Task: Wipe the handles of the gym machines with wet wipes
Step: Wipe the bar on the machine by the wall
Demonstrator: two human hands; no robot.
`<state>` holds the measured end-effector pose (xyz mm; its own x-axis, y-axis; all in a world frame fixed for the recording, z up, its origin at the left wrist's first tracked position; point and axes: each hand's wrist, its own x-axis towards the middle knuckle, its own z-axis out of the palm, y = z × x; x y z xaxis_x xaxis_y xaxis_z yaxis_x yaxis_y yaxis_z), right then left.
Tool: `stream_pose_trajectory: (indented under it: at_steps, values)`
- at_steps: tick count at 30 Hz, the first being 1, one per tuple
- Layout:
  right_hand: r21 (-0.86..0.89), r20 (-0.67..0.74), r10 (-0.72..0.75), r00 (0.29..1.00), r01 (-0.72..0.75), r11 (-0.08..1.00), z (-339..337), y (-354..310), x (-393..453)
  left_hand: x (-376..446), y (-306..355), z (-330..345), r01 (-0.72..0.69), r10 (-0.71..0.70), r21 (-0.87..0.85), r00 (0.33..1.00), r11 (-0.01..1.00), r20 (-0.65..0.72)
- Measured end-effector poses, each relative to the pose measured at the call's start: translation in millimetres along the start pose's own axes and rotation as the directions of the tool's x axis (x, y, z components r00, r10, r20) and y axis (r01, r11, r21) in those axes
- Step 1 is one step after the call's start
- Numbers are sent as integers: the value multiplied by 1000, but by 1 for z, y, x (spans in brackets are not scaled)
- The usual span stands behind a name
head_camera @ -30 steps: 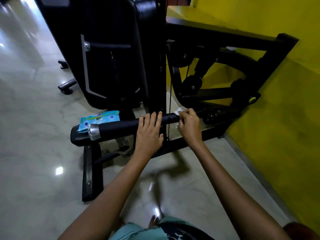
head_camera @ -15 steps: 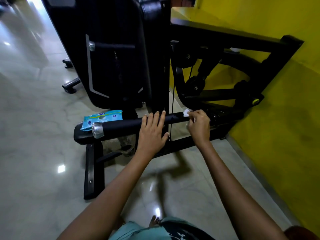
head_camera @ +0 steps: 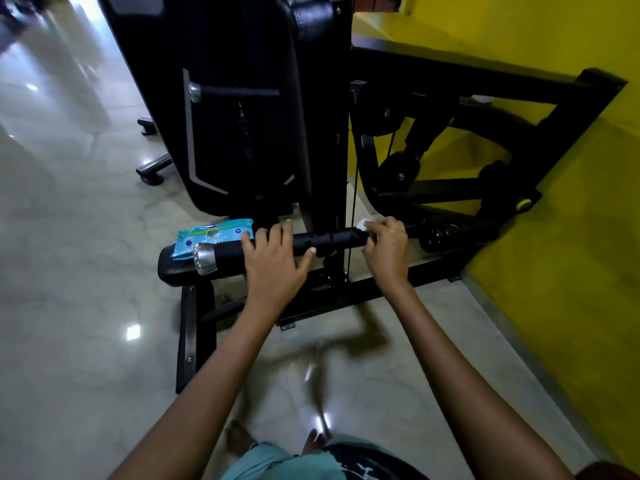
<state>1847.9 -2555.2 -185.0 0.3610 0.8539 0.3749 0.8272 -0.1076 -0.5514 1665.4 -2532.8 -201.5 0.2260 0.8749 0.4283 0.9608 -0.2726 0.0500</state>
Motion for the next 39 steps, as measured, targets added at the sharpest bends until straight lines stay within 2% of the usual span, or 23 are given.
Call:
stream_pose_trajectory:
  at_steps: [3, 4, 7, 9, 14, 15, 19, 25, 30, 36, 39]
  values:
    - [38, 40, -122, 992, 120, 992, 1, 2, -8, -7, -6, 6, -77, 79, 25, 995, 997, -65]
    - [33, 42, -113, 993, 112, 993, -1, 7, -8, -9, -7, 8, -96, 98, 31, 992, 995, -80]
    - [59, -2, 44, 999, -43, 997, -5, 17, 3, -12, -11, 11, -133, 137, 33, 983, 990, -122]
    - [53, 1, 59, 998, -59, 997, -3, 8, 5, -12, -12, 13, -147, 147, 12, 978, 989, -147]
    - [43, 76, -174, 982, 171, 984, 3, -3, -11, -13, -13, 14, -144, 140, -12, 973, 989, -182]
    - [32, 70, -168, 983, 166, 986, 0, 1, -10, -13, -13, 14, -145, 141, -10, 973, 989, -182]
    - [34, 17, 26, 1000, -27, 999, 0, -1, 3, -12, -14, 14, -147, 144, -2, 973, 989, -178]
    - [41, 36, -139, 990, 138, 990, -1, 1, -10, -12, -14, 15, -155, 149, -13, 970, 988, -192]
    - [20, -14, 54, 998, -54, 998, -8, 8, 1, -12, -15, 16, -158, 152, -14, 970, 987, -188]
    - [21, 74, -201, 977, 200, 980, 7, -16, -17, -12, -18, 16, -185, 179, -10, 962, 983, -207]
    - [4, 29, -129, 991, 129, 992, -1, -5, -13, -12, -17, 16, -191, 186, -2, 959, 982, -212]
